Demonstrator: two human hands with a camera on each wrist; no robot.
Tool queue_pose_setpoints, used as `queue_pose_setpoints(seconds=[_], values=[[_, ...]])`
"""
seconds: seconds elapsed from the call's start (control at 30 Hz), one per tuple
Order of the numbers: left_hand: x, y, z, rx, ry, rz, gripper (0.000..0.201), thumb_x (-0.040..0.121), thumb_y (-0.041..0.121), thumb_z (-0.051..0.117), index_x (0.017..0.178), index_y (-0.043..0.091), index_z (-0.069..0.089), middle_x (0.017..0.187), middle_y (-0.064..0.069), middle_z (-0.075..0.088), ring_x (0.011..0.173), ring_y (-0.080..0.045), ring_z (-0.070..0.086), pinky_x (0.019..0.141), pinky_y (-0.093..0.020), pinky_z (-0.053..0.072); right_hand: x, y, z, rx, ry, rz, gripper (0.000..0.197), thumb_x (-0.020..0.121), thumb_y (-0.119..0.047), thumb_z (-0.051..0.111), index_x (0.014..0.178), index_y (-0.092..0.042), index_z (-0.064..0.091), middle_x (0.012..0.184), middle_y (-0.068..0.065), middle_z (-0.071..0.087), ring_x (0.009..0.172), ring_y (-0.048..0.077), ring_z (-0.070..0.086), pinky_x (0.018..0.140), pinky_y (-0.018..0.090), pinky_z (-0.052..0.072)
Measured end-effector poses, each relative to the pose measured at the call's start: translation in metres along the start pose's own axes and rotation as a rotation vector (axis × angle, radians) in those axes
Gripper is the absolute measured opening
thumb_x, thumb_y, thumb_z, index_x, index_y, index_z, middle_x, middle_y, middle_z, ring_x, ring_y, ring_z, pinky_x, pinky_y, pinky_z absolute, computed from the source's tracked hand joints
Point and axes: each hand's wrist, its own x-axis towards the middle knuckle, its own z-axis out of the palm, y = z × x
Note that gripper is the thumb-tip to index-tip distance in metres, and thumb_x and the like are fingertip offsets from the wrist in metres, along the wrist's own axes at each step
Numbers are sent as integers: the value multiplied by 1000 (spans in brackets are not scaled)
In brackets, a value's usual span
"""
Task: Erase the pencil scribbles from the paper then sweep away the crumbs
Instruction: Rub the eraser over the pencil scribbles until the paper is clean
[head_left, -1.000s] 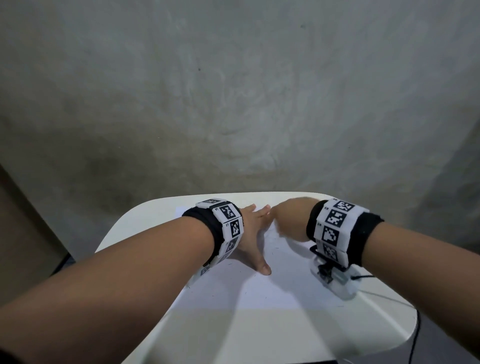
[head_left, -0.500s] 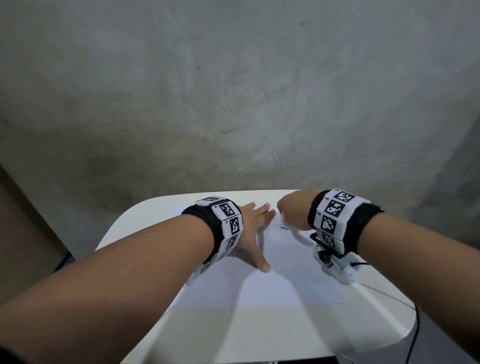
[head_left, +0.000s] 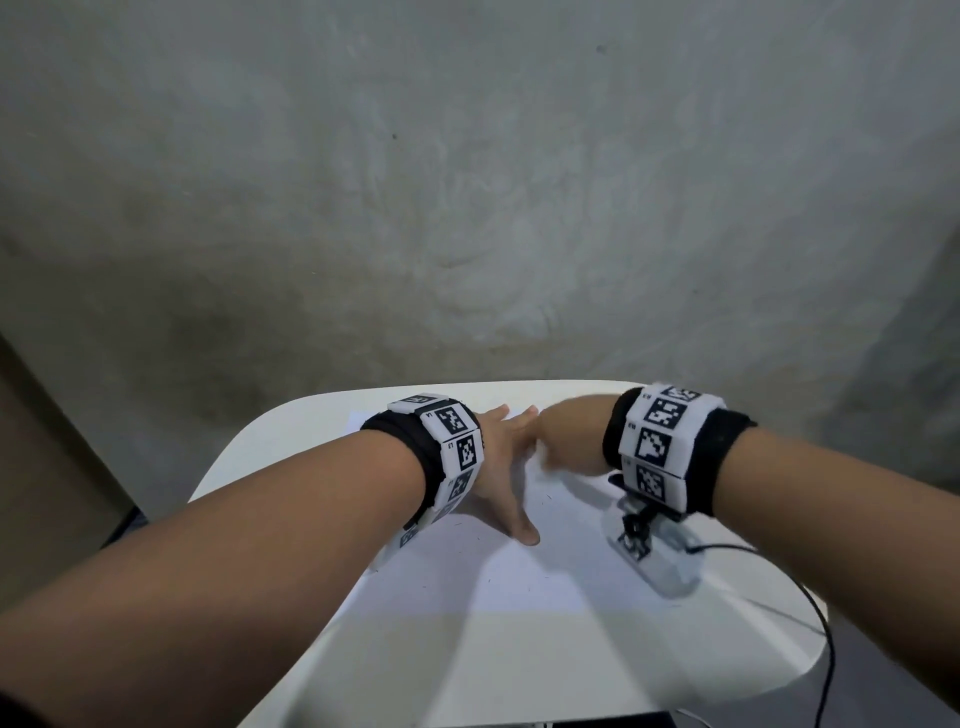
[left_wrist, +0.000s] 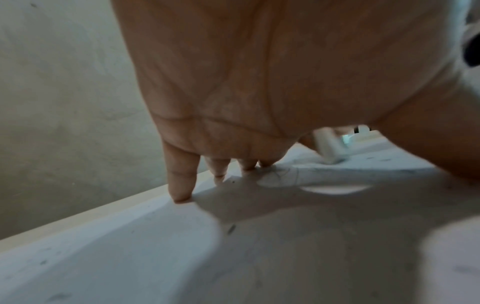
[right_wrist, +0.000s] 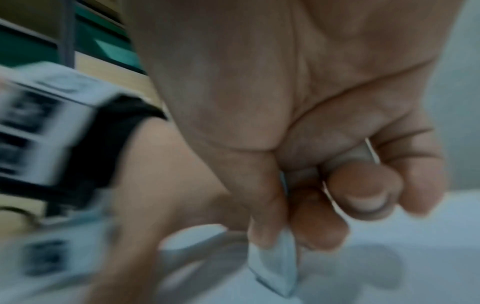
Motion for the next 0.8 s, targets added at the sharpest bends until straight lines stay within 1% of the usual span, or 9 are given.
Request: queue_pose_setpoints(seconds=[0.07,0.23,0.33,0.43,0.5,0.57,0.67,0.73,0.8], values=[[3,-2,0,37,-27,20,132,61,76,68,151,31,-17,160,9,-17,149,-23,-12,116,-53,7,9,17,-1,64,25,125,26,94,-14,51,118,-10,60,104,3,64,93,23,58,86,32,47],[-5,-21,2,24,-60,0,130,66,71,69,150,27,-20,158,10,-24,148,-16,-15,120,-46,3,8,22,6,112,106,150,6,92,-18,50,95,-16,54,90,-3,57,86,22,59,78,33,50],[-10,-31,4,20,-66,-21,129,67,72,68,150,28,-21,157,11,-26,147,-14,-17,120,-47,3,9,13,8,100,100,169,19,93,-21,52,109,-14,59,100,0,61,96,23,61,82,35,49],[-10,-27,5,30,-63,-20,130,67,72,68,150,27,-21,157,9,-26,147,-16,-17,120,-46,3,0,-19,7,25,22,66,38,98,-24,51,133,-10,50,130,6,57,121,23,53,96,35,40],[-10,-25,5,39,-57,-19,129,68,71,67,150,25,-22,157,8,-26,147,-16,-17,121,-47,4,-7,-28,8,60,41,-54,35,99,-24,47,131,-9,51,128,6,59,113,24,56,83,31,39],[-10,-28,5,27,-63,-15,129,69,71,67,150,26,-22,157,9,-26,147,-16,-18,121,-47,4,-1,-11,5,129,61,-5,31,97,-24,48,121,-9,59,119,5,64,103,24,60,75,29,38],[-9,-30,6,8,-70,-12,131,66,71,69,150,28,-21,157,9,-26,147,-17,-18,120,-47,2,1,1,3,99,114,122,28,95,-22,49,119,-12,59,122,5,63,109,25,60,86,35,47],[-8,-28,7,12,-60,-13,131,66,70,70,150,27,-21,158,8,-25,147,-18,-17,119,-45,2,-2,-14,6,111,64,45,37,99,-22,47,133,-9,50,131,11,56,120,27,52,93,33,40],[-8,-27,6,22,-51,-17,130,68,69,70,151,26,-20,158,8,-25,148,-18,-16,120,-44,3,-6,-23,8,115,52,-45,36,98,-25,47,131,-9,51,114,10,59,105,25,54,68,30,41]])
